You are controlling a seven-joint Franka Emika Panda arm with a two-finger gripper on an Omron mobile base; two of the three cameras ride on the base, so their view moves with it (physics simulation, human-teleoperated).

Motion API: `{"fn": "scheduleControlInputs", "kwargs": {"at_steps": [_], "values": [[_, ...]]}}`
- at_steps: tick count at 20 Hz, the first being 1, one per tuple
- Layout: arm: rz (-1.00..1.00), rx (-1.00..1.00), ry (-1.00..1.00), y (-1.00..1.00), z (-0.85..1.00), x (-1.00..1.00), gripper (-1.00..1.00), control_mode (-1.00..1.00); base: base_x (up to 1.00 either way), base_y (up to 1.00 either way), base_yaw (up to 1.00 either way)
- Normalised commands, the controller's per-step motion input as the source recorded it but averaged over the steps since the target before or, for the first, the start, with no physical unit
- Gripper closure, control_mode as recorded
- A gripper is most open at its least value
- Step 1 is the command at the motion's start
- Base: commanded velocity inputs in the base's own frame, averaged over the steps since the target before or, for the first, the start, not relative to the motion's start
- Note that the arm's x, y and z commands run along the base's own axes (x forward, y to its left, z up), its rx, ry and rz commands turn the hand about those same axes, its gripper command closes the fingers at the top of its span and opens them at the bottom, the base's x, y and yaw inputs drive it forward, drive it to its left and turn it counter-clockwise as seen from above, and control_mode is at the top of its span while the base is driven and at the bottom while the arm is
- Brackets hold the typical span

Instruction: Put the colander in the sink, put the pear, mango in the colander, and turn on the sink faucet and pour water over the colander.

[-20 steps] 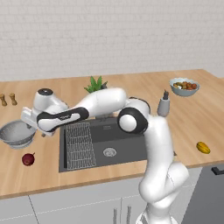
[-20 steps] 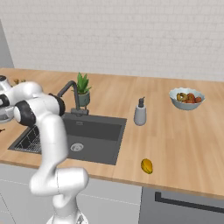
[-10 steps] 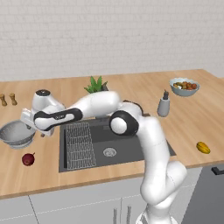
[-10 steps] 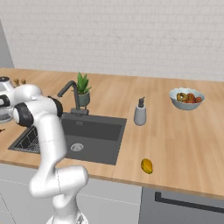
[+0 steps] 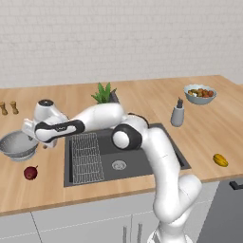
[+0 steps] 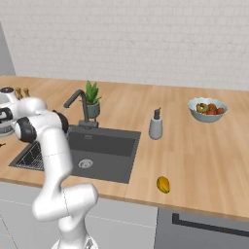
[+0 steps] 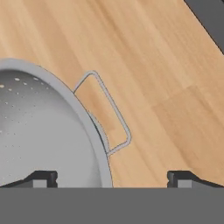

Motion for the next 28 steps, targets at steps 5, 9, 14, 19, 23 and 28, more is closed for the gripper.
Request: {"fn": "scheduleControlInputs", "kwargs": {"at_steps": [5,9,14,19,23,28], "values": [[0.0,0.0,0.0,0.16,-0.12,0.21,-1.0,-1.0,0.0,0.0,0.0],[0.0,0.0,0.0,0.17,-0.1,0.23,-1.0,-1.0,0.0,0.0,0.0],[0.0,0.0,0.0,0.14,-0.18,0.11,-1.0,-1.0,0.0,0.0,0.0],[0.0,0.0,0.05,0.06,-0.31,0.0,1.0,-1.0,0.0,0.0,0.0],[0.0,0.0,0.06,0.0,-0.29,-0.01,1.0,-1.0,0.0,0.0,0.0],[0.0,0.0,0.01,-0.09,-0.14,-0.07,1.0,-1.0,0.0,0.0,0.0]]}}
